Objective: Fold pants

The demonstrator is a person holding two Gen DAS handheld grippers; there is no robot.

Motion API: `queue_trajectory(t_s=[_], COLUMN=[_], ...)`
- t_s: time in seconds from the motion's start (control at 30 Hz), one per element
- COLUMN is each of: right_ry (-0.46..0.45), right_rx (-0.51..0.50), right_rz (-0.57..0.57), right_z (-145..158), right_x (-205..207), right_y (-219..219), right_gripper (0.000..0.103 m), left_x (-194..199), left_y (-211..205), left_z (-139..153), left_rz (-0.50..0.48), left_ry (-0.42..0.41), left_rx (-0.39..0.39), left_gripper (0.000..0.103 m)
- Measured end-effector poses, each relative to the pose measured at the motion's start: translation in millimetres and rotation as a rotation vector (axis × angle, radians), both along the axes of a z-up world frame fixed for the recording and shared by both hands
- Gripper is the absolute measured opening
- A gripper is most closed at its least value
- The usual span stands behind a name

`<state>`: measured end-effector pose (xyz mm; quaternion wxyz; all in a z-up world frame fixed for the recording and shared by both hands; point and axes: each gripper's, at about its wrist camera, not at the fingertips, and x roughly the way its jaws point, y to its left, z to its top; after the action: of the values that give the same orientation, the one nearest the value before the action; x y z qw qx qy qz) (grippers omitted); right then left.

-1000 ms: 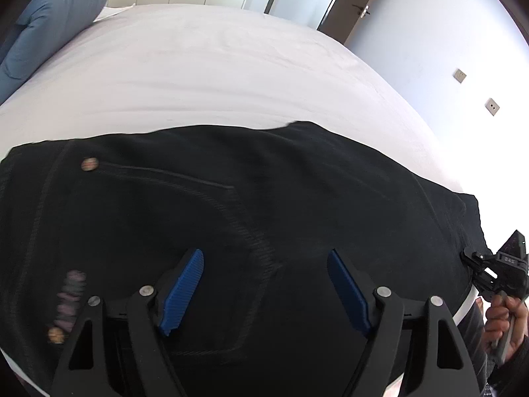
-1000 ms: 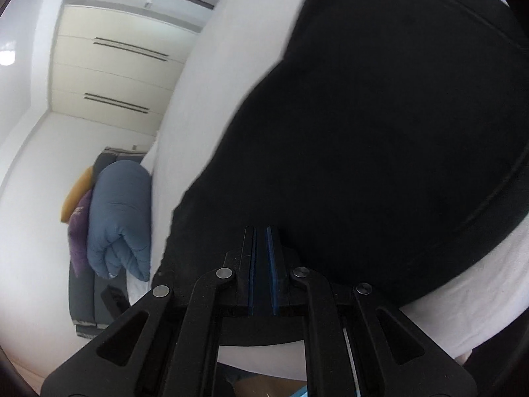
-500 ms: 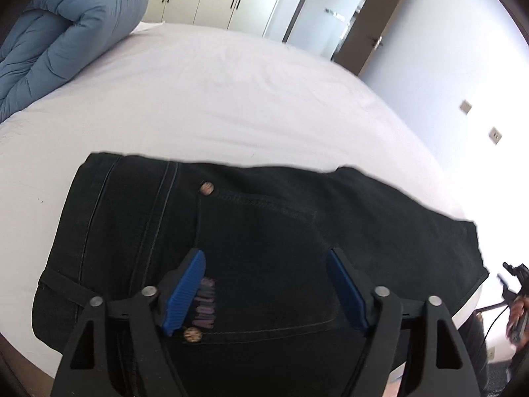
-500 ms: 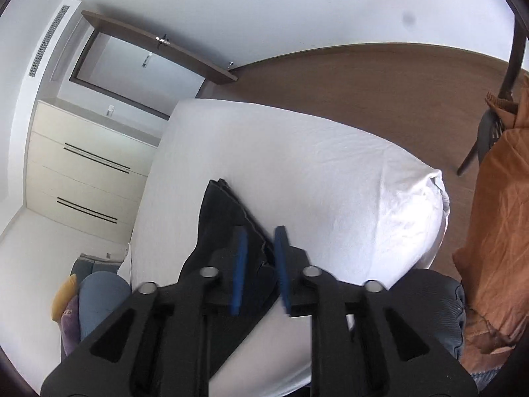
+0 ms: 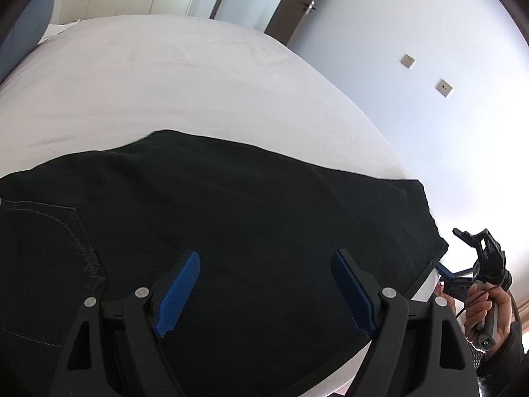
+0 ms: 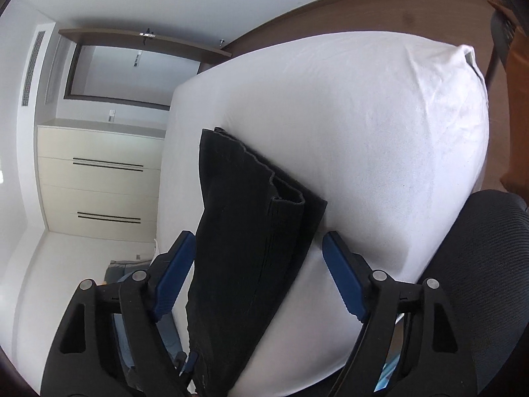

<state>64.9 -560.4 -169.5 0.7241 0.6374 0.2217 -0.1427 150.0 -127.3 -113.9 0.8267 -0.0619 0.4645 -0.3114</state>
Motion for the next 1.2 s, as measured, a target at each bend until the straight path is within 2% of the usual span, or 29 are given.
queue_trajectory(t_s=[0.1,0.23,0.3,0.4,0.43,0.53,0.6,0.77,0.9,1.0,1.07,1.13,1.2], right_ry=[-0.029,-0.057,-0.063,-0.069,-0.079,-0.127,-0.145,-0.116,-0.086,-0.034,0.003,0.049,0.098], right_rx=[0.021,0.017,0.023,0.028,0.033,0.085,0.111,0.084,0.055,-0.014,-0.103,-0.258,-0.468], right_rz=[-0.012,0.015,0.023,0.031,0.029,-0.006,-0.028,-0.042,-0.052,-0.047,-0.024,0.032,0.12], right_z=[-11,-4,-3,-4,-1,-13,-19,-20,-14,0,18,50,88], right_x=[13,5,1,4,-6,1,5,16,20,30,40,58,81], right_y=[0,4,7,10,10,6,5,10,18,24,31,46,72], right_gripper=[0.077,0.074,0.062,0.051,0.049,0.043,0.034,0.014,0.01,0.01,0.009,0.009,0.009], left_x=[9,8,7,7,8,8,9,9,7,5,4,4,2], left_y=[-14,-9,-9,-2,2,14,18,7,2,0,0,-1,0], left_z=[-23,-34,-34,-35,-35,-36,-38,-40,-41,-41,-42,-42,-42], left_rz=[0.003,-0.004,-0.013,-0.004,0.002,0.032,0.039,0.041,0.03,0.025,0.026,0.026,0.026], left_ry=[0.058,0.05,0.047,0.057,0.06,0.072,0.084,0.08,0.062,0.053,0.051,0.047,0.044], left_rx=[0.041,0.035,0.045,0.022,0.012,-0.01,-0.022,0.04,0.084,0.106,0.114,0.119,0.117], left_gripper=[0.083,0.083,0.083,0.082,0.081,0.081,0.08,0.081,0.082,0.082,0.082,0.082,0.082])
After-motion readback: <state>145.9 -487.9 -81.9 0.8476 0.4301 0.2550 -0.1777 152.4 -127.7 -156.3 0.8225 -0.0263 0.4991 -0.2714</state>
